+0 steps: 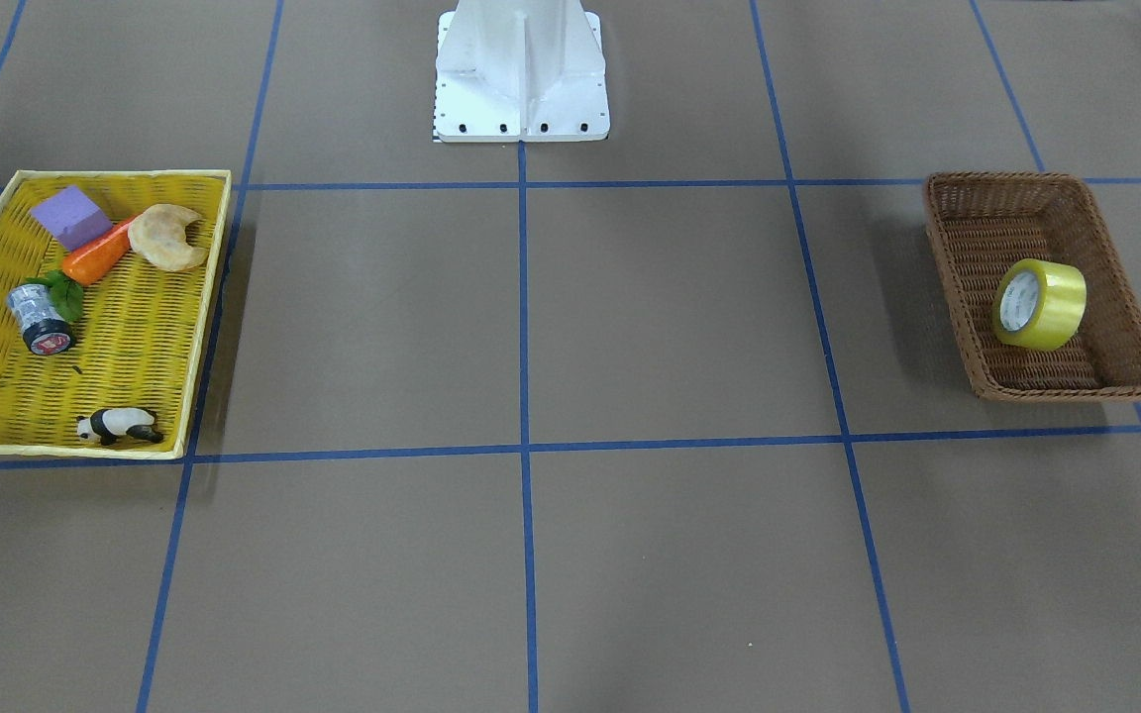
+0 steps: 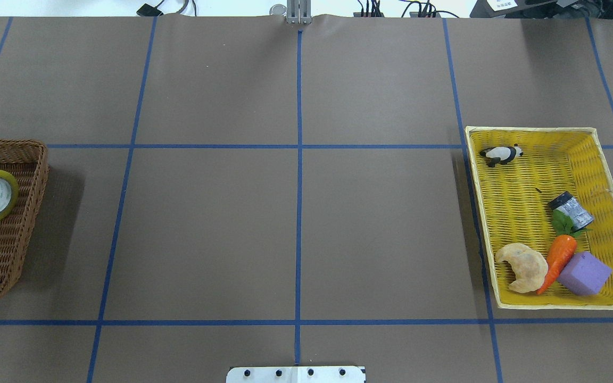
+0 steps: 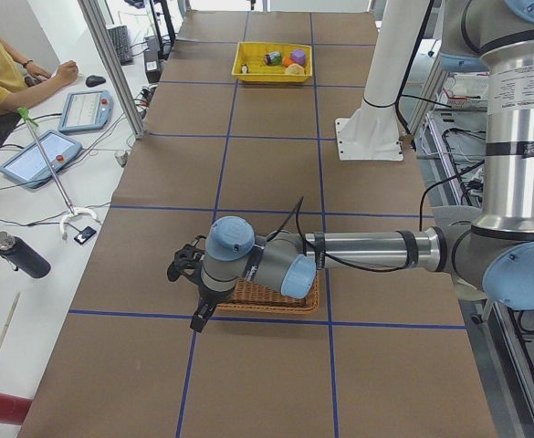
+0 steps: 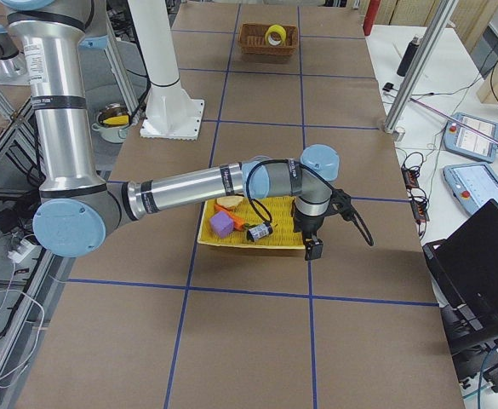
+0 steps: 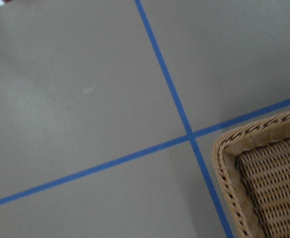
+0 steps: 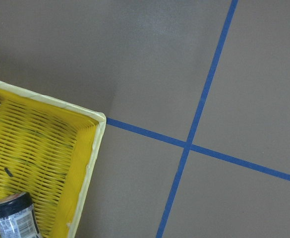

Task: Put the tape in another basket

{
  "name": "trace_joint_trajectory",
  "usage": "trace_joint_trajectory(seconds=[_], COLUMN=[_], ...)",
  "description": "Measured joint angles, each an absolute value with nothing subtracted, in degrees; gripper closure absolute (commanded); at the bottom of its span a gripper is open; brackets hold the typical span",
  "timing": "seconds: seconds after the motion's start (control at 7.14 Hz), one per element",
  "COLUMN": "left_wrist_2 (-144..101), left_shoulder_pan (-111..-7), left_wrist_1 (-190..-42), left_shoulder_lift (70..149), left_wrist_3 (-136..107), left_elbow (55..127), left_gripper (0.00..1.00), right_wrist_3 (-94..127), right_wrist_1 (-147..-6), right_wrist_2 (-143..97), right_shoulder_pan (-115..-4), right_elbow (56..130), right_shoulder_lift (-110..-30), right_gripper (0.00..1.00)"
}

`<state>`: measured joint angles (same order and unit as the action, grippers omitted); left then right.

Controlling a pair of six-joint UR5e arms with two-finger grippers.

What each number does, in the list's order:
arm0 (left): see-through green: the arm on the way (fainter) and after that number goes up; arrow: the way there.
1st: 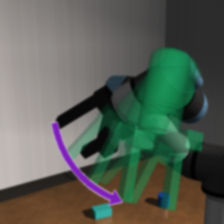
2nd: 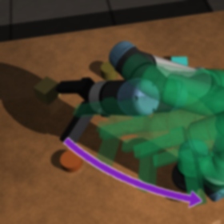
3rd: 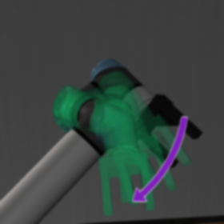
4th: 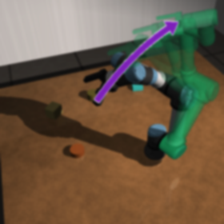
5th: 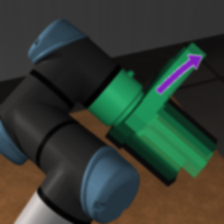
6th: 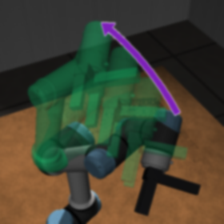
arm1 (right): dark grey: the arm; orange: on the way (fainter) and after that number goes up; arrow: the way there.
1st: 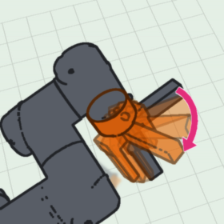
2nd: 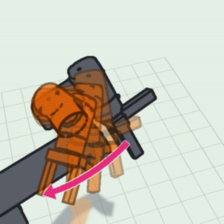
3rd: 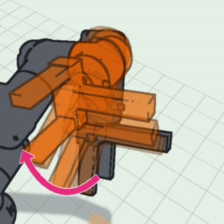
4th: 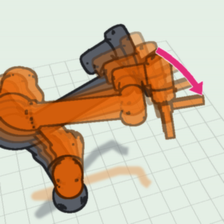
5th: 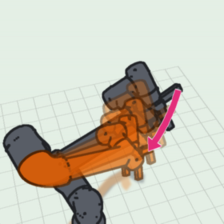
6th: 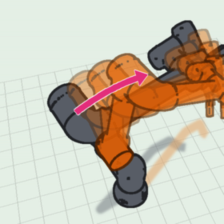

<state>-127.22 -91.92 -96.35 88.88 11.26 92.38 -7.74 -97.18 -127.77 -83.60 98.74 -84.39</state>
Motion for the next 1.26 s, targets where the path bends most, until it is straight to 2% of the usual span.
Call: trace_joint_trajectory(seconds=[0.42,1.26], left_wrist_2=[-127.25,-131.82], left_shoulder_pan=[-92.09,-92.03], left_wrist_1=[-85.54,-84.78], left_shoulder_lift=[90.26,89.13], left_wrist_3=[11.59,11.82], left_elbow=[92.79,93.55], left_gripper=[0.01,0.01], right_wrist_3=[-7.64,-8.35], right_wrist_1=[-97.25,-96.97], right_wrist_2=[-127.79,-127.43], right_shoulder_pan=[-84.18,-85.12], right_elbow=[98.15,97.45], right_shoulder_lift=[-84.39,-86.43], right_gripper=[0.0,0.0])
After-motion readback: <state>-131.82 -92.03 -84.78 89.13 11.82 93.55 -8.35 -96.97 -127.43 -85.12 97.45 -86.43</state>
